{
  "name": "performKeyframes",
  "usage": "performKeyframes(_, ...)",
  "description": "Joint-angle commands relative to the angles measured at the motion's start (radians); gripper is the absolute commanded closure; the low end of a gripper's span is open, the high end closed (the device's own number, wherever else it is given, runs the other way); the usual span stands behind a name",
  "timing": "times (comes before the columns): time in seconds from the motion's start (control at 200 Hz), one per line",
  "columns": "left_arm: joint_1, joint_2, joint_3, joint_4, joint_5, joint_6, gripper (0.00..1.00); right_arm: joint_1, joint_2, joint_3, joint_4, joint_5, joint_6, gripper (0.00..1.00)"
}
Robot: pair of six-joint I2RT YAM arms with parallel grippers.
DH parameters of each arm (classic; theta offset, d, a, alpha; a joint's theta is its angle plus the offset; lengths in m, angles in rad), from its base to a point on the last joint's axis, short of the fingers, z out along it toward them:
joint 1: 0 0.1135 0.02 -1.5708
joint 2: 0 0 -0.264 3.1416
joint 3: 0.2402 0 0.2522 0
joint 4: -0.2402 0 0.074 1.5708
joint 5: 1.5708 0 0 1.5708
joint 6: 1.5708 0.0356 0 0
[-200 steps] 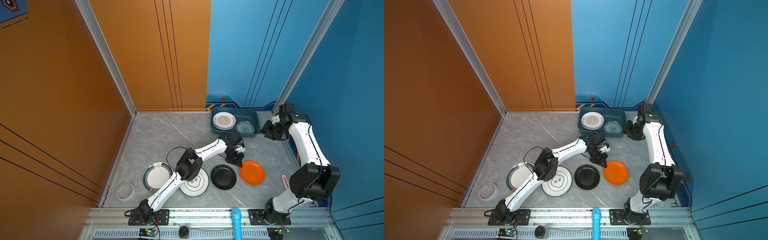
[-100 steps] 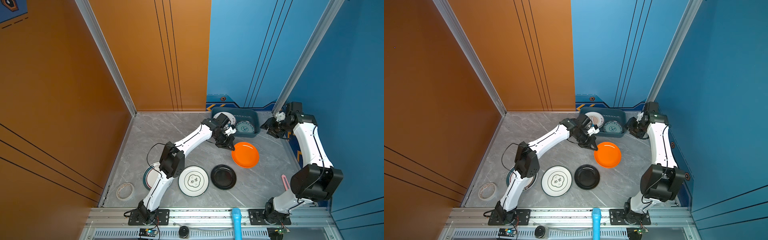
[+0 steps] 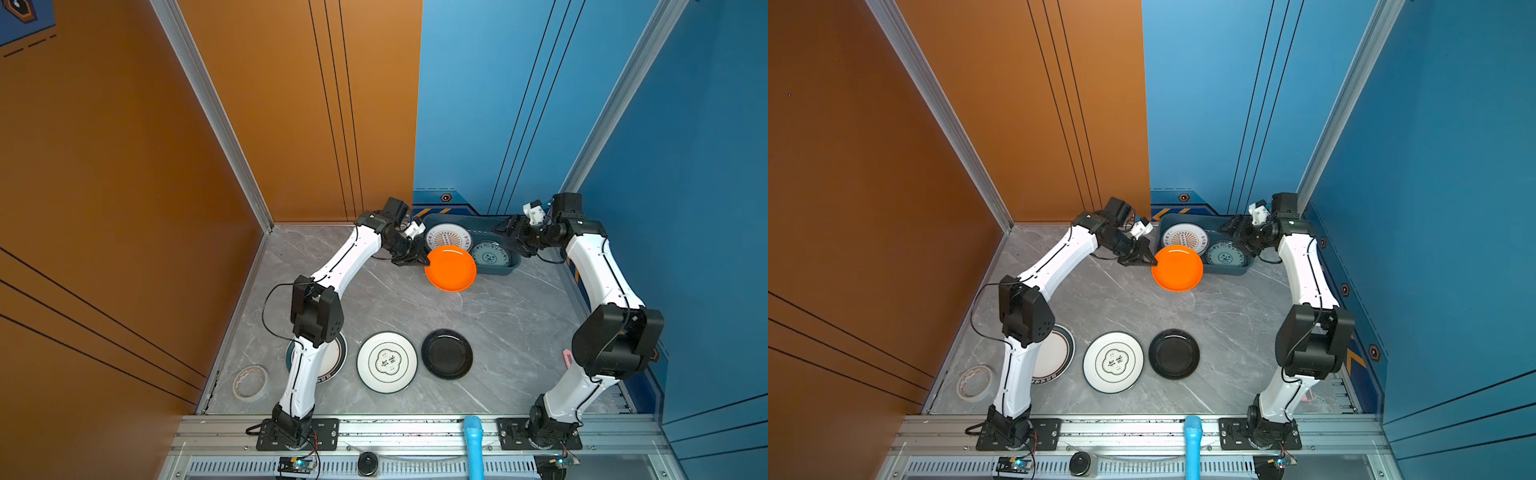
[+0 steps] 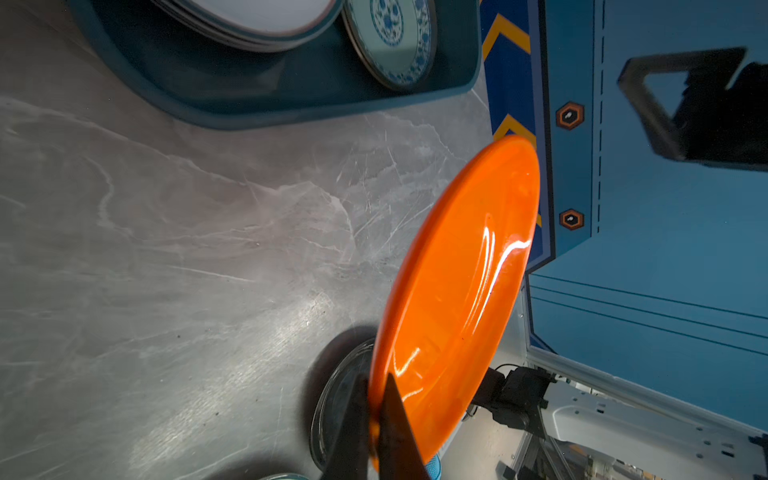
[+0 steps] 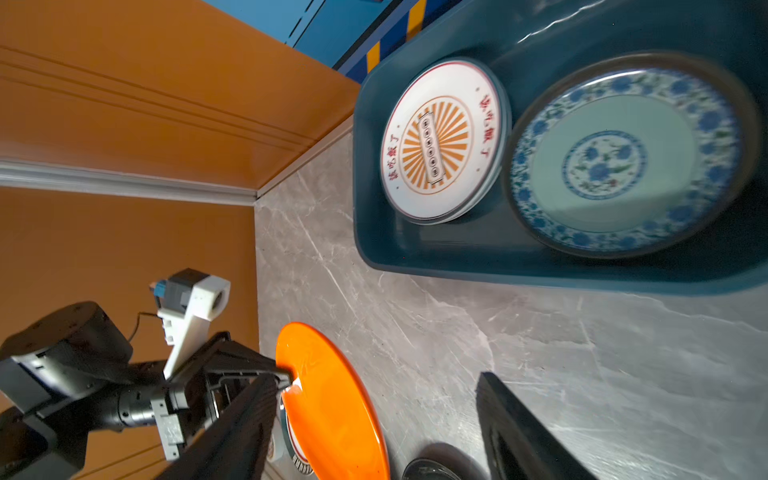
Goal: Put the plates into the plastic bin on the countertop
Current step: 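Lift the orange plate upright toward the bin while right gripper approaches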
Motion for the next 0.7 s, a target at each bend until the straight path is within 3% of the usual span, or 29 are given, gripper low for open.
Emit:
performKeyframes(0.0, 0.025, 0.032, 0.073, -0.011, 0.031, -0.022, 1.00, 0.035, 0.049, 0.054, 0.033, -0.082, -0.019, 0.22)
performKeyframes(0.696, 0.115, 0.149, 0.212, -0.010, 0.077, -0.077, 1.00, 0.165, 0.362, 0.326, 0.032, -0.152, 0.036, 0.35)
